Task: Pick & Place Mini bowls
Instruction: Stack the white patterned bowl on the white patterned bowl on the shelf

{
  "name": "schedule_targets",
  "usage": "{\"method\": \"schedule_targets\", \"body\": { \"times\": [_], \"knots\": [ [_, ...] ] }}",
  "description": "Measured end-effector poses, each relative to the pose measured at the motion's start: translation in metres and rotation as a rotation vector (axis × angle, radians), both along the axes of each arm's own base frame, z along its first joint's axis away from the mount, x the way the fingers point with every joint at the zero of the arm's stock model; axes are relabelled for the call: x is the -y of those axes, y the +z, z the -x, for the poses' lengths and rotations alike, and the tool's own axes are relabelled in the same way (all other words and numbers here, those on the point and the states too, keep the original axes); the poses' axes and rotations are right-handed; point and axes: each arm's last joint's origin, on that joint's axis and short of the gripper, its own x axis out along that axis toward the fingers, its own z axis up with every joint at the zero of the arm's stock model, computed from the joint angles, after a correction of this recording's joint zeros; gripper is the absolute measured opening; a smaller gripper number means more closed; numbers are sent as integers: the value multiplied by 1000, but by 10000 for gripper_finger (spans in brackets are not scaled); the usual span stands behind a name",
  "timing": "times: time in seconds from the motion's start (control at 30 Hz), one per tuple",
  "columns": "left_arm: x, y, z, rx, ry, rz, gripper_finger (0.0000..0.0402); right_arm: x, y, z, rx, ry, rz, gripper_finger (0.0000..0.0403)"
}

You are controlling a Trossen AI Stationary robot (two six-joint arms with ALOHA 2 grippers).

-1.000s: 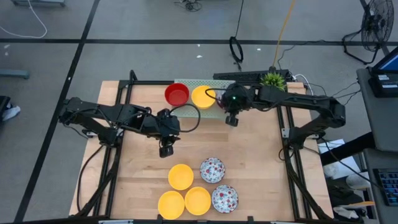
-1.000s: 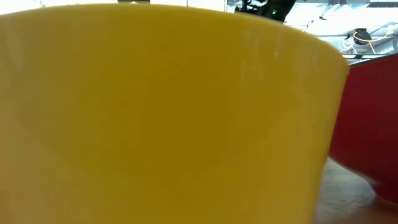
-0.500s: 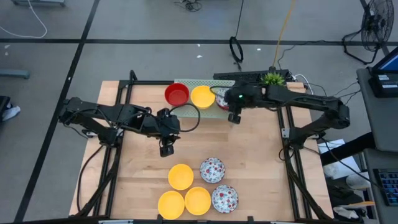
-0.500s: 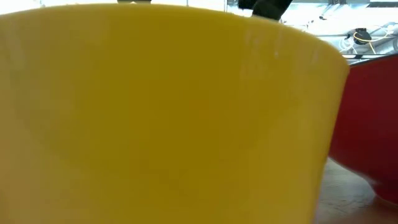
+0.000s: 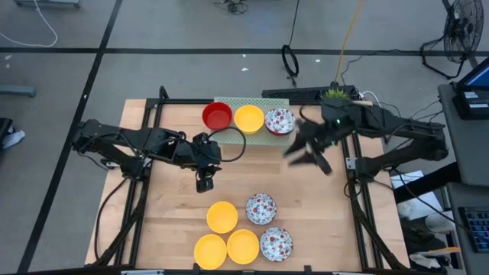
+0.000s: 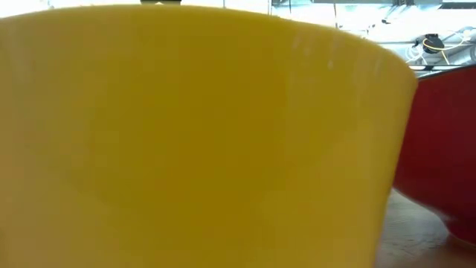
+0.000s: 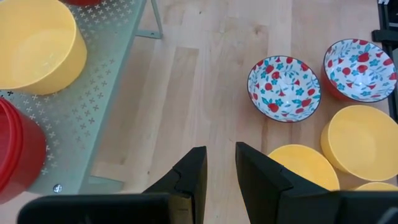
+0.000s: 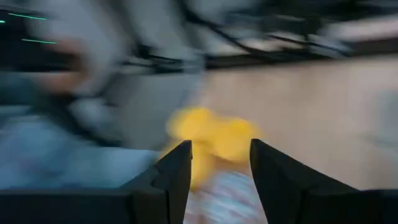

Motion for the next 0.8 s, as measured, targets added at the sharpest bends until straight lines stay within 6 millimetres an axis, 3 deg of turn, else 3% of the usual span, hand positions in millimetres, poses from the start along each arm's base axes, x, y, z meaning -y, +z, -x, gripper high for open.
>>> {"method": "schedule_targets", "body": {
  "times": [0.1,0.2,0.4,0.5,0.67,0.8],
  "knots": [
    [0,0,0,1,6,4,88,-26,-12,-12,60,167,-97,151],
    [0,0,0,1,10,11,88,-53,-43,-20,10,239,-108,150],
    [0,-1,1,-12,25,20,88,-90,-119,-23,-304,135,-91,150],
    [0,-1,1,-12,30,24,88,-101,-147,-21,-417,67,-83,151],
    [0,-1,1,-10,63,52,88,-114,-177,-24,-443,9,89,151],
    [3,-1,2,-9,75,71,88,-124,-193,-28,-367,85,347,151]
  ]
}}
